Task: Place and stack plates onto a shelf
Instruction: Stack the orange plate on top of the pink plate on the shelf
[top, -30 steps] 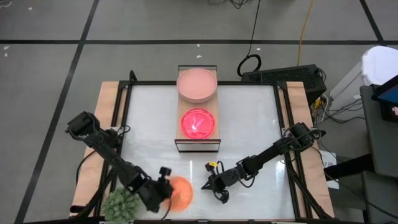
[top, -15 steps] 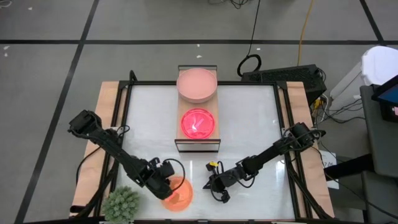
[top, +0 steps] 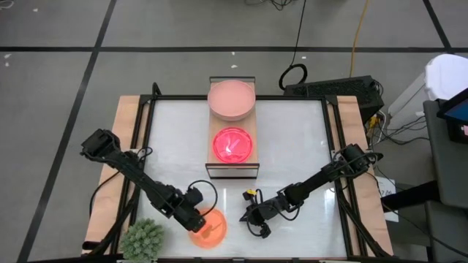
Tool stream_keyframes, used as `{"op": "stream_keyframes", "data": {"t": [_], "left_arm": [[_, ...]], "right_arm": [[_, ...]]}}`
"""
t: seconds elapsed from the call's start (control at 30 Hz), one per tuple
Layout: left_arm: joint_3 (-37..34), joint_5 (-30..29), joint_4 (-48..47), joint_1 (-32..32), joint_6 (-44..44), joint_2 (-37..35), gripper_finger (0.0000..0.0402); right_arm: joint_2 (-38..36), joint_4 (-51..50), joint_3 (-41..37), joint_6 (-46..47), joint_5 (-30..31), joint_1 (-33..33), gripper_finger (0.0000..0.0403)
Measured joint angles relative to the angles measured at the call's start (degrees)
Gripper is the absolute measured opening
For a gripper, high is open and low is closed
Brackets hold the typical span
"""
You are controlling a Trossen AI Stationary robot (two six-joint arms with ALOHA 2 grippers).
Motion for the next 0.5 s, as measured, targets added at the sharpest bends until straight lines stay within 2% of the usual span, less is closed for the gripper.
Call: {"op": "stream_keyframes", "data": {"t": [0.23, 0.5], "left_arm": [[0.0, 1.2, -2.9, 1.2, -1.2, 1.5, 0.0113], [0.0, 4.3, -0.1, 1.4, 0.7, 3.8, 0.0113]], "right_arm": [[0.0, 0.0, 0.0, 0.2, 0.0, 0.0, 0.0], [0.0, -0.9, 0.0, 0.2, 0.0, 0.0, 0.0]]}}
